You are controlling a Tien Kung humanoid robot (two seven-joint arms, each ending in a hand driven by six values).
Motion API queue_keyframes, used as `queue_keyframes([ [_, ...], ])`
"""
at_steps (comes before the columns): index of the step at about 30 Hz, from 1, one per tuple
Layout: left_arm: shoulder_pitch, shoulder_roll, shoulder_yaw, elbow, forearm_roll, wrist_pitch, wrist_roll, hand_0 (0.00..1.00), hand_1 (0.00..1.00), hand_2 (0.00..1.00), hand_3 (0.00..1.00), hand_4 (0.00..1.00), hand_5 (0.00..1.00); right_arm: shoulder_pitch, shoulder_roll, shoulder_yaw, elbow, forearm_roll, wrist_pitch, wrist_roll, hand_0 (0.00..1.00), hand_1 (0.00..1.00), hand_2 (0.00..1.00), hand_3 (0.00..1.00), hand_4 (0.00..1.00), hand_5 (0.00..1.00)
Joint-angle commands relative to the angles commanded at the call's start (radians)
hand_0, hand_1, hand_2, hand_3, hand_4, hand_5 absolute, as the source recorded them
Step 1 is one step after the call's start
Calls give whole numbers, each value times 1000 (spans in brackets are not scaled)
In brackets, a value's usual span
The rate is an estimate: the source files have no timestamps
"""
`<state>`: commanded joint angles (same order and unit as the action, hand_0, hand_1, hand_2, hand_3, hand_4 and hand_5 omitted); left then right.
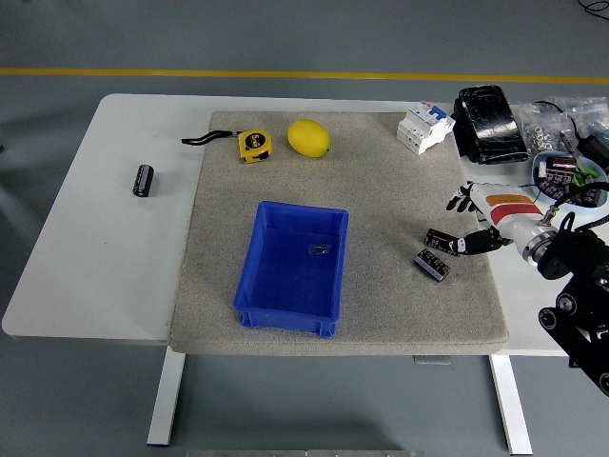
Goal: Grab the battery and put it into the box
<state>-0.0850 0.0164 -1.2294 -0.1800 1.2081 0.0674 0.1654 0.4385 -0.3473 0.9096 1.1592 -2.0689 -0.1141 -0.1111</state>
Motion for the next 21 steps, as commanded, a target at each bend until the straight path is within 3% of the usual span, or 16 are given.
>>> queue_keyframes([
  [21,-13,4,27,0,-18,-3,-1,608,601,683,753,827,957,37,40,-73,-96,7,-22,-1,536,509,505,546,875,243],
])
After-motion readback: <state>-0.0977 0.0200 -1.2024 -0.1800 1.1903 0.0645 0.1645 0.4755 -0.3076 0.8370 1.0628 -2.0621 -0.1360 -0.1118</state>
